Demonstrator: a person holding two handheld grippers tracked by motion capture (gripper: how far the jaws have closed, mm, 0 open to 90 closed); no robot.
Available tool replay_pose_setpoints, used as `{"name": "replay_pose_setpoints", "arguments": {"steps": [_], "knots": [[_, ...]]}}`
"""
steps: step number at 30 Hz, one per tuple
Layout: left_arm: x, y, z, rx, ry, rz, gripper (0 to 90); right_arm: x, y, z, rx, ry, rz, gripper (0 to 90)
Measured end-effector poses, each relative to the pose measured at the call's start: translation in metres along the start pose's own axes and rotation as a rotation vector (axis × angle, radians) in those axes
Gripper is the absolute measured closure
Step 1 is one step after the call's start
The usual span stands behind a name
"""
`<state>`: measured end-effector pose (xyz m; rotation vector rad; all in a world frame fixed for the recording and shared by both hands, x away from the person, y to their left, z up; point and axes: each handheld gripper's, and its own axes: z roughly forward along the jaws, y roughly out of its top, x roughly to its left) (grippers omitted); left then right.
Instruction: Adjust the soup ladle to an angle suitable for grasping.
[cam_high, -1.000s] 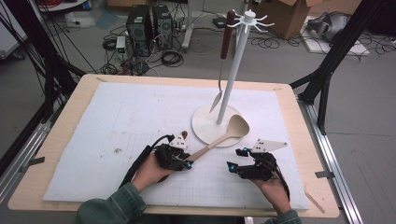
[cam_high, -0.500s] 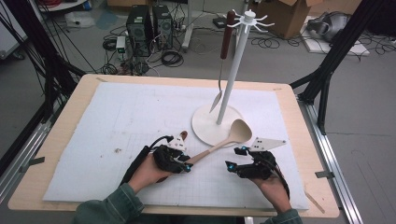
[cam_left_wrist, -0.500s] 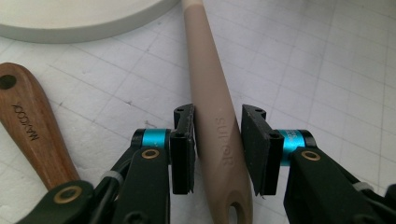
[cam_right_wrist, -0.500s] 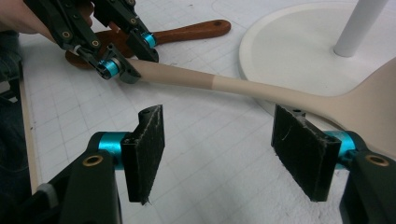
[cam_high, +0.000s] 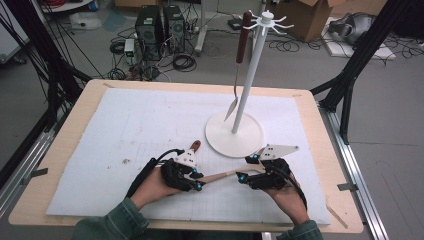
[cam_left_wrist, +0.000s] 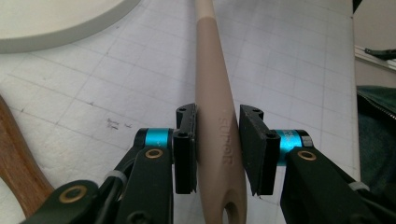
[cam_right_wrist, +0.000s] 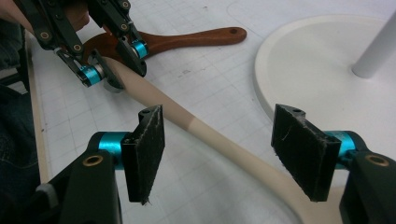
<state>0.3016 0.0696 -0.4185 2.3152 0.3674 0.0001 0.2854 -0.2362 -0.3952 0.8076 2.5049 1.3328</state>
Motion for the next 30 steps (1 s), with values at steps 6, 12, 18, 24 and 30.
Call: {"name": "replay_pose_setpoints", "arguments": {"steps": [6,12,18,24,30], "knots": [[0.0,-0.002,-0.005,0.007,-0.014,0.008,68.0,0.003,0.009,0.007,0.021,0.02,-0.022,34.2],[0.0,-0.004,-0.015,0.003,-0.026,0.018,68.3,0.006,0.016,0.013,0.04,0.039,-0.037,34.2],[0.002,-0.005,-0.026,0.004,-0.036,0.032,68.4,0.01,0.021,0.021,0.056,0.071,-0.049,33.8],[0.004,-0.005,-0.036,0.003,-0.053,0.037,68.5,0.014,0.025,0.029,0.079,0.099,-0.061,34.1],[0.005,-0.001,-0.047,0.006,-0.057,0.057,68.5,0.018,0.029,0.041,0.119,0.13,-0.083,36.2]]}}
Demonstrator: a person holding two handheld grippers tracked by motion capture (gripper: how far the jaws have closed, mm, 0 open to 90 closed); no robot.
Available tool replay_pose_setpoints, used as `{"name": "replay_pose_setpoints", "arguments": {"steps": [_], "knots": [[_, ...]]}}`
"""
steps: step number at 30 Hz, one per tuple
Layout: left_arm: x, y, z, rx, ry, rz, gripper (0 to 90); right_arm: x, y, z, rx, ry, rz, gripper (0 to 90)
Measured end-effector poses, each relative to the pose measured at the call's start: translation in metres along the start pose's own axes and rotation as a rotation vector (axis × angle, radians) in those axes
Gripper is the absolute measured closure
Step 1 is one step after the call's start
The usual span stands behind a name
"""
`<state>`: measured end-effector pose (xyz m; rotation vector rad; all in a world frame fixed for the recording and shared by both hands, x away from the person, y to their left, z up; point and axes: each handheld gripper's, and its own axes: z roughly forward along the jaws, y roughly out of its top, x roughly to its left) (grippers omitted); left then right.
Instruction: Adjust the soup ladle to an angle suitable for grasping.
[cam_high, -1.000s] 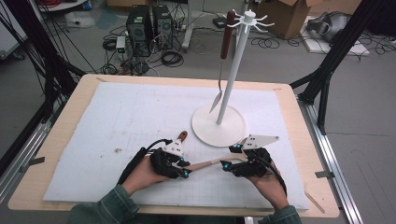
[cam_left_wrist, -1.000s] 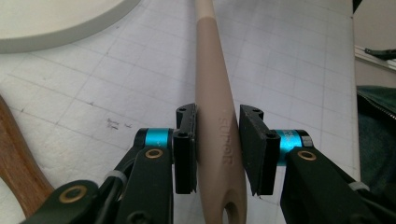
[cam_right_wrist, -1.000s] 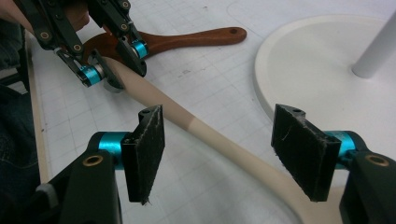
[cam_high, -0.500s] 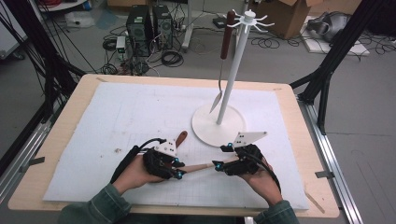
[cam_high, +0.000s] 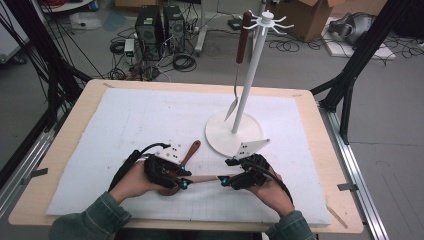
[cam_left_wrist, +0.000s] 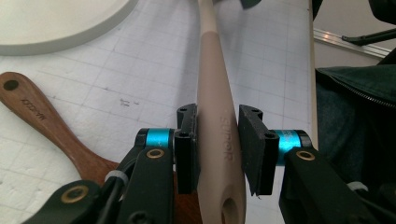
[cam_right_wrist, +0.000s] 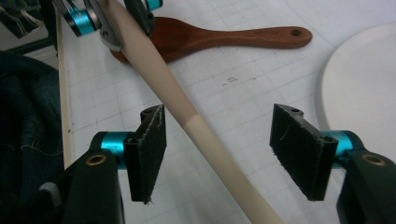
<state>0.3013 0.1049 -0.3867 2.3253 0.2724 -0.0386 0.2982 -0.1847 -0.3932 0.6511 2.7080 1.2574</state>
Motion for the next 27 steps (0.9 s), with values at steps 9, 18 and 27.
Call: {"name": "replay_pose_setpoints", "arguments": {"steps": [9,18,27], "knots": [[0.002,0.006,-0.012,-0.013,-0.004,0.011,68.6,0.001,0.005,0.012,0.057,0.046,-0.026,46.0],[0.004,0.009,-0.015,-0.031,-0.006,0.013,68.5,0.003,0.009,0.022,0.111,0.076,-0.073,57.4],[0.005,0.009,-0.015,-0.04,-0.012,0.005,68.4,0.0,0.013,0.028,0.123,0.09,-0.101,64.1]]}}
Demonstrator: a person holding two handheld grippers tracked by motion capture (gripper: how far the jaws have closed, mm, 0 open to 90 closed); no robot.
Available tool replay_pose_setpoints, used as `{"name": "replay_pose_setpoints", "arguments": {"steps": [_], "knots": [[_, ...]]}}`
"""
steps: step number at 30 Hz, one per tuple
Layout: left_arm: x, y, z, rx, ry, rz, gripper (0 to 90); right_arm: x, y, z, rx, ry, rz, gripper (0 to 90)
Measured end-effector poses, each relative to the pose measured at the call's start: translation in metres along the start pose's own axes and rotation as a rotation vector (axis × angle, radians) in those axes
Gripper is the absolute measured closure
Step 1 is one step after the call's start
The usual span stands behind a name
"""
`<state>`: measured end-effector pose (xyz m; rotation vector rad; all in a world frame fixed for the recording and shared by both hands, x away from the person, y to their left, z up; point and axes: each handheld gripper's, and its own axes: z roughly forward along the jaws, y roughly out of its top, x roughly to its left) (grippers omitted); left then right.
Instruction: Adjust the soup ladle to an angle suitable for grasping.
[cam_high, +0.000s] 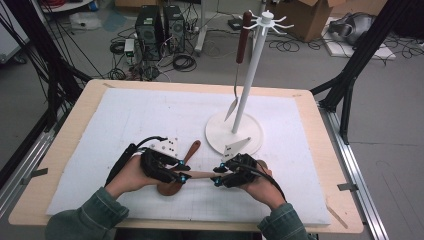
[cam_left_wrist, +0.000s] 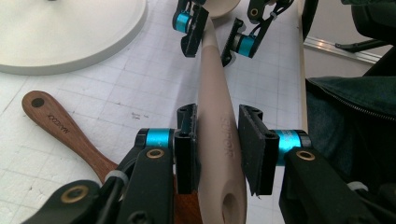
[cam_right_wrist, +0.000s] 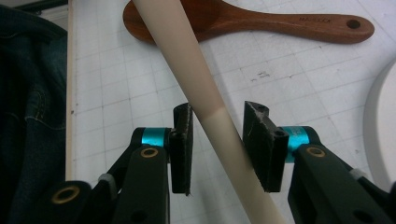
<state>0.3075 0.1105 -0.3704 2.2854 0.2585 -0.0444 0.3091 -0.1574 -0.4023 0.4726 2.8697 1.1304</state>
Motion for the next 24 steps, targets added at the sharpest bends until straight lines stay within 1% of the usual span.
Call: {"name": "replay_pose_setpoints", "arguments": {"steps": [2,3,4,7,12,13,14,15,16,19,20,23,24], "knots": [[0.001,0.0,-0.001,-0.003,0.0,0.003,68.3,0.0,0.0,0.0,-0.002,0.0,-0.018,65.1],[0.001,0.0,-0.001,-0.014,0.001,-0.002,68.0,0.0,0.0,-0.001,-0.003,0.0,-0.018,65.4],[0.002,0.0,-0.002,-0.016,0.004,-0.001,67.7,-0.001,0.0,-0.001,-0.006,0.002,-0.023,65.9],[0.004,-0.001,-0.006,-0.044,0.011,-0.02,65.3,-0.001,0.001,-0.001,-0.006,0.001,-0.029,67.3],[0.006,-0.002,-0.014,-0.082,0.04,-0.042,56.7,-0.001,0.002,-0.001,-0.006,0.003,-0.045,69.8],[0.007,-0.002,-0.017,-0.083,0.043,-0.044,54.4,-0.001,0.002,-0.001,-0.004,0.002,-0.04,70.4],[0.007,-0.003,-0.018,-0.097,0.048,-0.057,52.6,-0.001,0.002,-0.001,-0.003,0.003,-0.043,70.8],[0.008,-0.003,-0.019,-0.096,0.052,-0.053,50.4,-0.001,0.002,-0.001,-0.005,0.003,-0.042,71.3],[0.008,-0.003,-0.021,-0.107,0.058,-0.059,48.7,-0.002,0.002,-0.001,-0.005,0.003,-0.047,71.8],[0.009,-0.005,-0.025,-0.121,0.071,-0.071,44.6,-0.002,0.002,-0.002,-0.012,0.001,-0.049,73.4],[0.009,-0.005,-0.026,-0.131,0.079,-0.077,44.0,-0.002,0.002,-0.002,-0.011,-0.005,-0.045,74.0],[0.011,-0.007,-0.031,-0.149,0.105,-0.095,40.1,-0.002,0.003,-0.003,-0.013,-0.008,-0.051,75.6],[0.012,-0.007,-0.033,-0.145,0.11,-0.096,39.0,-0.002,0.003,-0.004,-0.013,-0.009,-0.051,76.1]]}}
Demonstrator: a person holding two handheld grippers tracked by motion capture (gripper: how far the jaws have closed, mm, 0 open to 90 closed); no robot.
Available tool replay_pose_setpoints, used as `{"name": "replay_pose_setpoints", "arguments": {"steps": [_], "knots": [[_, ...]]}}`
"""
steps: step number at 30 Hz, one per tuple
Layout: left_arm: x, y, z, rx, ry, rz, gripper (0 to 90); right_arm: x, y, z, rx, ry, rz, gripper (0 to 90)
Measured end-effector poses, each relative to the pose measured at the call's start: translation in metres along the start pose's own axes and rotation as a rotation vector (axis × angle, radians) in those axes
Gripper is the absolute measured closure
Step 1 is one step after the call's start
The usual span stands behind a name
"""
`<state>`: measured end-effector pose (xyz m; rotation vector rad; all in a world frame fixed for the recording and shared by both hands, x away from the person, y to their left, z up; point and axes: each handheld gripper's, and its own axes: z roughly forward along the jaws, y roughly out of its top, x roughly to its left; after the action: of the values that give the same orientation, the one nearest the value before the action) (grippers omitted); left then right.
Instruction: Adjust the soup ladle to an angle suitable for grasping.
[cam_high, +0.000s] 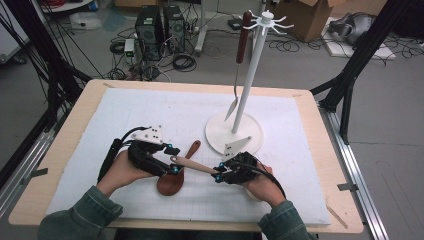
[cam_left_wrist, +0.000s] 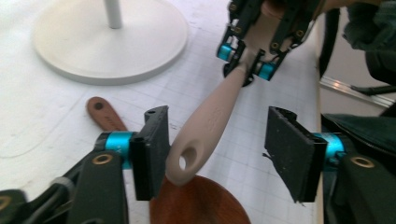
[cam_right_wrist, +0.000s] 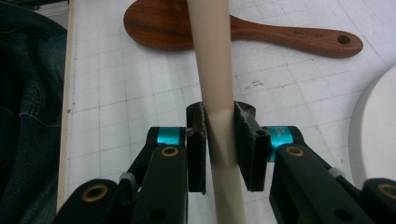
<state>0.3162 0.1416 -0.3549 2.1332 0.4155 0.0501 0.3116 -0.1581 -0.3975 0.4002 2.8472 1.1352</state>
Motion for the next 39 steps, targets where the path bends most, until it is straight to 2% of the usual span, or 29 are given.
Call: {"name": "replay_pose_setpoints", "arguments": {"steps": [8,12,22,31,39], "knots": [[0.008,-0.002,-0.014,-0.05,0.055,-0.036,37.5,0.0,0.002,-0.003,-0.014,0.005,-0.005,76.9],[0.01,-0.003,-0.017,-0.062,0.069,-0.05,37.2,-0.001,0.003,-0.005,-0.04,0.014,0.007,76.9],[0.01,-0.002,-0.015,-0.078,0.048,-0.054,38.2,0.0,0.016,-0.013,-0.104,-0.004,0.032,77.0],[0.007,0.005,-0.006,-0.097,0.026,-0.056,43.4,0.001,0.033,-0.01,-0.163,0.002,0.052,77.0],[0.007,0.013,-0.001,-0.117,0.017,-0.061,48.7,0.001,0.042,-0.006,-0.199,0.001,0.092,77.0]]}}
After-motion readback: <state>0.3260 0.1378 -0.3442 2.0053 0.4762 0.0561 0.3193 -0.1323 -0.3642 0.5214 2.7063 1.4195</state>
